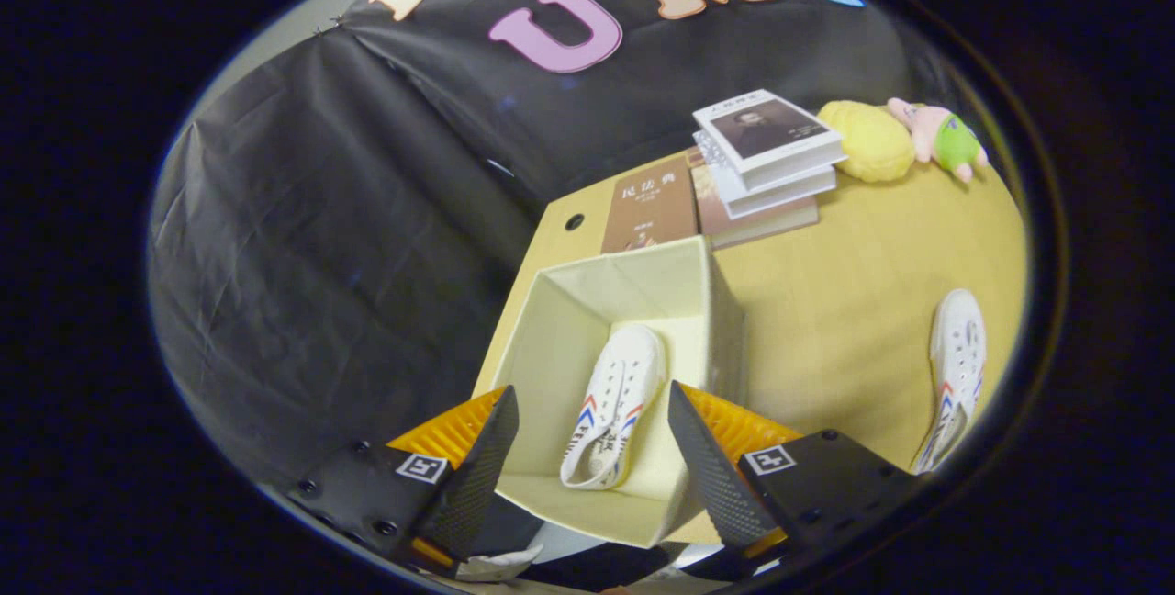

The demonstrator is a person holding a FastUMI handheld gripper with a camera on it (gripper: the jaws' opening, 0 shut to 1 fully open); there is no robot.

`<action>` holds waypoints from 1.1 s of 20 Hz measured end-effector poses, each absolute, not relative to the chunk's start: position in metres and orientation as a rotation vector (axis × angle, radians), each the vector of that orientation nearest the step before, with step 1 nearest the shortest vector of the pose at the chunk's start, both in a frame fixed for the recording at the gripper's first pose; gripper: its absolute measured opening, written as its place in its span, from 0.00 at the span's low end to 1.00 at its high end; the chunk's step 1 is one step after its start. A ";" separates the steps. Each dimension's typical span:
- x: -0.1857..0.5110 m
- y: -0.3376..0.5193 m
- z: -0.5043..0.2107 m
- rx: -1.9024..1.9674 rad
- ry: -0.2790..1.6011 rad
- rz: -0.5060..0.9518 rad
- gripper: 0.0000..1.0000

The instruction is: Open the storage box then place both shoes into the box .Put the left shoe in first, then the right shoe, with the right side of both shoes facing outward in a uniform manner.

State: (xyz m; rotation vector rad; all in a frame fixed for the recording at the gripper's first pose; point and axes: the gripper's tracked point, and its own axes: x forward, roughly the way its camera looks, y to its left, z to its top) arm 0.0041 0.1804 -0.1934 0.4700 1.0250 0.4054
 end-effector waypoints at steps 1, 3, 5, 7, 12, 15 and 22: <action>0.006 0.170 -0.191 0.469 1.011 0.400 1.00; 0.008 0.150 -0.194 0.459 0.992 0.378 1.00; 0.010 0.126 -0.196 0.438 0.980 0.350 1.00; 0.009 0.101 -0.200 0.406 0.975 0.323 1.00; 0.007 0.036 -0.214 0.324 0.970 0.235 1.00; 0.008 -0.003 -0.222 0.310 0.964 0.170 1.00; -0.006 -0.094 -0.241 0.246 0.997 0.046 1.00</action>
